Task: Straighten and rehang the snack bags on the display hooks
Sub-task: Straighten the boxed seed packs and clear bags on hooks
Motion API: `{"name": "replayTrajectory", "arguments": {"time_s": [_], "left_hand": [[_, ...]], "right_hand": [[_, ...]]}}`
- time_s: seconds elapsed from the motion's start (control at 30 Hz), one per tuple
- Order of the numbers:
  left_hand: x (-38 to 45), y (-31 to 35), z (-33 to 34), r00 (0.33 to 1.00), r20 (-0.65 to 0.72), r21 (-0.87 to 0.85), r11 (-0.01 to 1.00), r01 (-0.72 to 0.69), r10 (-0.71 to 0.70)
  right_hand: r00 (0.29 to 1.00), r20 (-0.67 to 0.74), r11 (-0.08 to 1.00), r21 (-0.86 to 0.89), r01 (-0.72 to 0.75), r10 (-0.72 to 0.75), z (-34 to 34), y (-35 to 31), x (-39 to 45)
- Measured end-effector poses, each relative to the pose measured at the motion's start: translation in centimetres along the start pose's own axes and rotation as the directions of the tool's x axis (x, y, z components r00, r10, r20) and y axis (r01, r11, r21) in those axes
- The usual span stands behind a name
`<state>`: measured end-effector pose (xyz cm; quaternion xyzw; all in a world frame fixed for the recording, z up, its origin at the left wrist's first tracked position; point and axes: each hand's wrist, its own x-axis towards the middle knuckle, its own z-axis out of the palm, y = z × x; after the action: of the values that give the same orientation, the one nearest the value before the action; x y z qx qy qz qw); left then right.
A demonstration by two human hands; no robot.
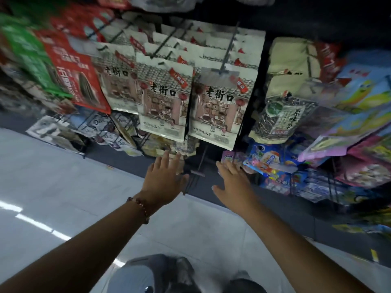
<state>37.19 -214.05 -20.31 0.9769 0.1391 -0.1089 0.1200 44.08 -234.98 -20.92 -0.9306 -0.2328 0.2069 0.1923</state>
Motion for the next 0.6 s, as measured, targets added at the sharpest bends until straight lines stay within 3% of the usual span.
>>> {"name": "replayTrajectory", "arguments": {"time_s": [0.33, 0.6], "left_hand": [[-1.7, 0.3, -1.6, 0.997, 0.049, 0.126, 0.990, 0.059, -0.066], [-3.0, 0.3, -3.3, 0.989, -0.024, 0.150, 0.977, 0.149, -0.147]], "right_hand": [[0.988, 0.066, 0.983, -0.118, 0.144, -0.137, -1.7, -0.6, -0.1], [0.971, 0.130, 0.965, -0.143, 0.220, -0.202, -1.6, -0.5, 1.2]]}}
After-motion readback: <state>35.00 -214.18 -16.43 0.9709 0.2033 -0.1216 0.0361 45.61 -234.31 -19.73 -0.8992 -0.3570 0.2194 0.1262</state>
